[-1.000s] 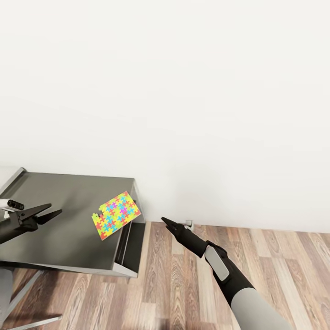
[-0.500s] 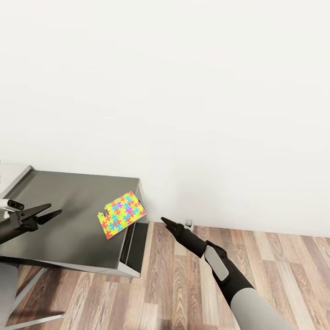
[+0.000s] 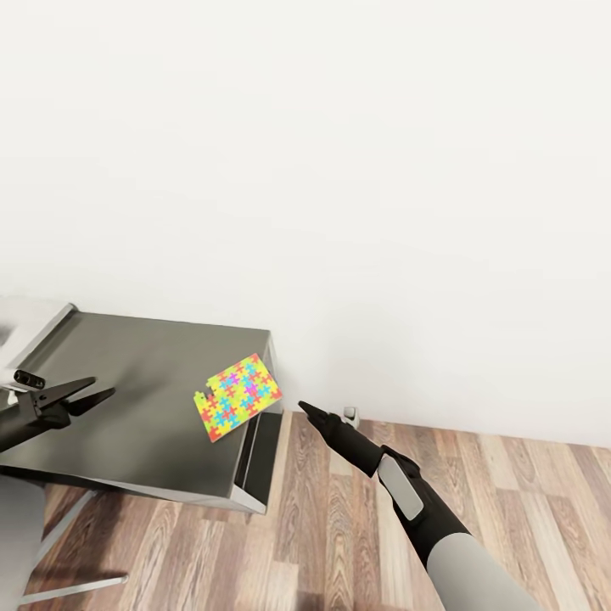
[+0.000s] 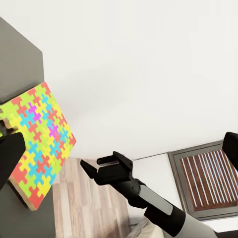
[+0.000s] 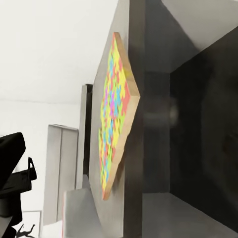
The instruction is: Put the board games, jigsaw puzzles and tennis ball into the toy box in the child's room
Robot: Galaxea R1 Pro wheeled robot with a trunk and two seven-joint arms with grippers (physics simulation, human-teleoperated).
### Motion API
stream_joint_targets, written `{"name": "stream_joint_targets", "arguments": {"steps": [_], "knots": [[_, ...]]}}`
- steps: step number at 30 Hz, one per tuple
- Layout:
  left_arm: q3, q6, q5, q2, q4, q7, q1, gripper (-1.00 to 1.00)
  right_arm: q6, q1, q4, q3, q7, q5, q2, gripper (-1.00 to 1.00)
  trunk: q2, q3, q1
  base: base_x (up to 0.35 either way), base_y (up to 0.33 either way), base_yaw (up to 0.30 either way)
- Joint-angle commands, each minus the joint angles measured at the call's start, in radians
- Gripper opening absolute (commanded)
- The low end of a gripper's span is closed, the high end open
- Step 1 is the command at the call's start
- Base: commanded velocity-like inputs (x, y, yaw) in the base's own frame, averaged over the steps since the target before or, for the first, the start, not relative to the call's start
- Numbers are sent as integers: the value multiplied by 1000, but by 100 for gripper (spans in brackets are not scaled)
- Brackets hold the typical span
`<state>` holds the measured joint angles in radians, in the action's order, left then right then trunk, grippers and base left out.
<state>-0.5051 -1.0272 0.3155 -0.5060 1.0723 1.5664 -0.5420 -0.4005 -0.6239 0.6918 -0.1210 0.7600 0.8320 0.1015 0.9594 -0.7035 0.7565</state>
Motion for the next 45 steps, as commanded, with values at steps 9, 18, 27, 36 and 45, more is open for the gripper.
{"name": "stream_joint_targets", "arguments": {"steps": [9, 18, 27, 36, 45], "knots": [[0, -11, -1, 0, 0, 4, -1, 100, -8, 0, 0, 0, 0, 12, 0, 100, 1, -1, 0, 8, 17, 11], [0, -11, -1, 0, 0, 4, -1, 100, -8, 0, 0, -1, 0, 8, 0, 100, 1, -1, 0, 67, 29, 0], [0, -11, -1, 0, 0, 4, -1, 100, -8, 0, -1, -5, -1, 5, 1, 100, 1, -1, 0, 12, 5, 0], [0, -11, -1, 0, 0, 4, -1, 100, -8, 0, -2, -7, -1, 4, 1, 100, 1, -1, 0, 50, 47, 0], [0, -10, -1, 0, 0, 4, -1, 100, -9, 0, -2, -8, -2, 4, 1, 100, 1, -1, 0, 3, 37, 0]]}}
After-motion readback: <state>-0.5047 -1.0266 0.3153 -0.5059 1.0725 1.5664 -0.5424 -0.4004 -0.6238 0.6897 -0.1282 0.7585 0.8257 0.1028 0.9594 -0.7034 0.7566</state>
